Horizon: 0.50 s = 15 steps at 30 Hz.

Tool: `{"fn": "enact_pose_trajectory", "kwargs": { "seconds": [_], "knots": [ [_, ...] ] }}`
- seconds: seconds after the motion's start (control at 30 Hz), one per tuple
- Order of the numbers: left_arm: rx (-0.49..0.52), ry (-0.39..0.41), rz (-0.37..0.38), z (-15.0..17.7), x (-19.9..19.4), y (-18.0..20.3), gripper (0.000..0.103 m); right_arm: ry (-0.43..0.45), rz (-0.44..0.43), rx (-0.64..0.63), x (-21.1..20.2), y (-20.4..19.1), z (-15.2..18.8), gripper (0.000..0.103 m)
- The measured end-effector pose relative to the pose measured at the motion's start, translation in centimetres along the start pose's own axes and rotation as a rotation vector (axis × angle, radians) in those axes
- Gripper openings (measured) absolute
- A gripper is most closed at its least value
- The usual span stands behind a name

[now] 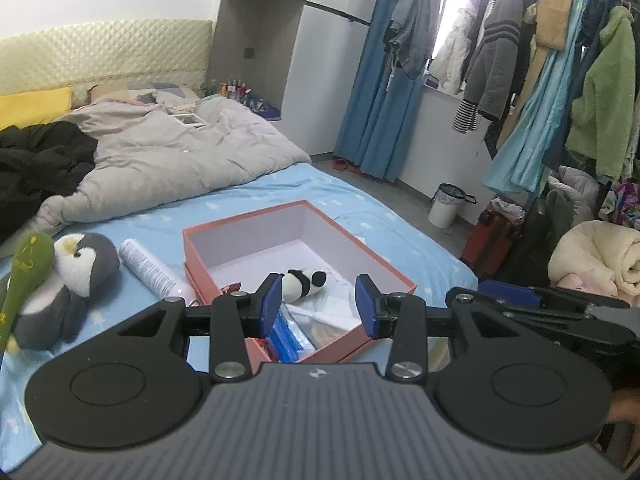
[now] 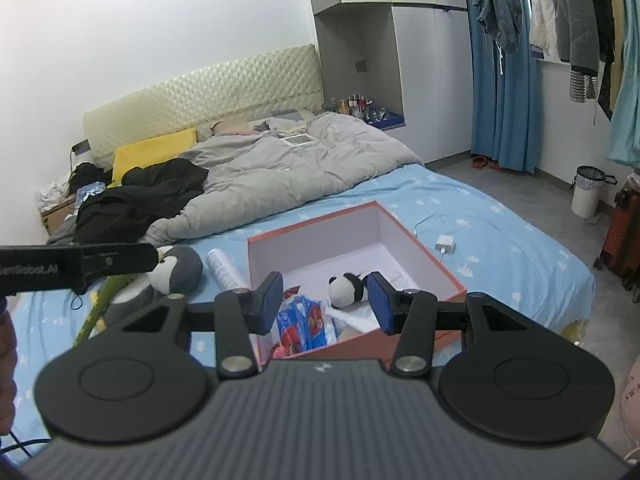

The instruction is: Organize soft objects

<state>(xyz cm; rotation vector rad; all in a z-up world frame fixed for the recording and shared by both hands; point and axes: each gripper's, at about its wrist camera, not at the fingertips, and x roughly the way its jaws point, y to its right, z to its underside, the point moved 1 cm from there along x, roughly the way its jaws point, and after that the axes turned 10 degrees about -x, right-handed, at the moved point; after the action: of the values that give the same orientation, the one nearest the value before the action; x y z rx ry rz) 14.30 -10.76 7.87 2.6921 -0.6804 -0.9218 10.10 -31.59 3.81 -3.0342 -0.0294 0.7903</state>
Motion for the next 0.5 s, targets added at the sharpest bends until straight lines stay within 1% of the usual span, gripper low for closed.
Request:
{"fn": "enact_pose_trajectory", "kwargs": {
  "seconds": [0.1, 0.17, 0.2, 0.27, 0.3, 0.37, 0.43, 0.5],
  "knots": [
    [-0.014, -0.007, -0.005, 0.6, -0.1, -0.5, 0.048, -0.006, -0.004, -0.001, -0.4, -0.3, 0.8, 0.050],
    [-0.021, -0.005, -0.019, 0.9, -0.2, -0.8, 0.056, -0.006, -0.001, -0.012, -0.8, -0.6, 1.1, 0.050],
    [-0.029, -0.006, -0.019, 1.1, -0.3, -1.0, 0.058, -0.009, 0.000, -0.019, -0.8, -0.7, 1.1, 0.050],
    [-0.043, -0.008, -0.022, 1.3, -0.4, -1.4, 0.067, -0.008, -0.003, -0.022, -1.0, -0.8, 1.1, 0.050],
    [-0.044, -0.007, -0.028, 1.3, -0.4, -1.5, 0.069, -0.010, -0.002, -0.023, -1.0, -0.7, 1.1, 0.050],
    [-0.043, 0.002, -0.045, 1.4, -0.6, -1.6, 0.084, -0.012, 0.012, -0.023, -1.2, -0.7, 1.1, 0.050],
    [-0.044, 0.014, -0.056, 1.5, -0.9, -1.9, 0.089, -0.013, 0.020, -0.014, -1.2, -0.5, 1.1, 0.055],
    [-0.048, 0.015, -0.056, 1.5, -1.0, -2.0, 0.095, -0.010, 0.026, -0.004, -1.3, -0.4, 1.3, 0.079]
  ]
}}
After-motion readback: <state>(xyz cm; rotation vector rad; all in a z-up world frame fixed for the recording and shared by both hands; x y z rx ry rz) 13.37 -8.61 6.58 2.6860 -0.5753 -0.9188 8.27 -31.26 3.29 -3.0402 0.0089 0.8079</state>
